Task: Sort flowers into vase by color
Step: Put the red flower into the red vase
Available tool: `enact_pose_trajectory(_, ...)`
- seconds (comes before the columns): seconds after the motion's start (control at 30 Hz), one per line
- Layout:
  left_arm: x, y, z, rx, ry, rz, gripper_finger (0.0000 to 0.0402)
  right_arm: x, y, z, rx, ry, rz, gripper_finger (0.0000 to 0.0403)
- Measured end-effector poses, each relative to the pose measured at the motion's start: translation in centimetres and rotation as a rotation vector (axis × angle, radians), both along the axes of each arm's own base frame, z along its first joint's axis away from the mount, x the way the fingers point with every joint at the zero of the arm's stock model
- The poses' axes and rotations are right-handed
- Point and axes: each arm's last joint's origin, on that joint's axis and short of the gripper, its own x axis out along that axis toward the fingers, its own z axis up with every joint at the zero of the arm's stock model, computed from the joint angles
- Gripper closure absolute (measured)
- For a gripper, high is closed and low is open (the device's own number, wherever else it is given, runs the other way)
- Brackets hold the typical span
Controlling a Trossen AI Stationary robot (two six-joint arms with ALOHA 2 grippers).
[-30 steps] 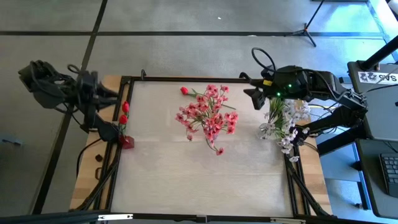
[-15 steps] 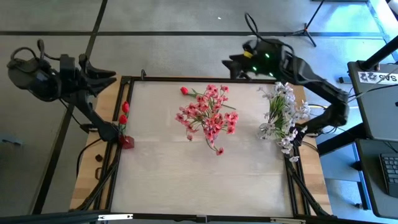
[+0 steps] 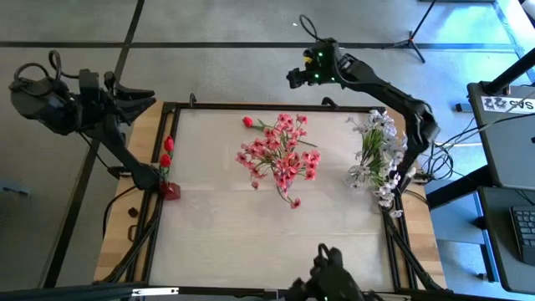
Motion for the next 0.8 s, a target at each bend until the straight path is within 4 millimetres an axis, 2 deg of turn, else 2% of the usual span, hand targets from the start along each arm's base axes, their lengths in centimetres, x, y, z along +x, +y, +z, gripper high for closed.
enact_pose_trajectory(0.2,0.0,0.0,0.0,-0.003,-0.003,0.013,0.0299,0.2,-2.2,-3.5,0.052,0.14,0.041,0.0164)
enact_pose_trajectory(0.33,-0.1,0.2,-0.2,0.021,0.012,0.046,0.0299,0.5,-2.4,-5.1,0.076,0.205,0.146,0.0164)
enact_pose_trajectory(0.63,-0.3,0.5,-0.4,0.061,0.019,0.151,0.0299,2.6,-0.6,-9.2,0.144,0.377,0.426,0.0164)
enact_pose_trajectory(0.8,-0.4,0.6,-0.4,0.068,0.022,0.165,0.0299,4.3,0.9,-10.5,0.122,0.412,0.529,0.0164)
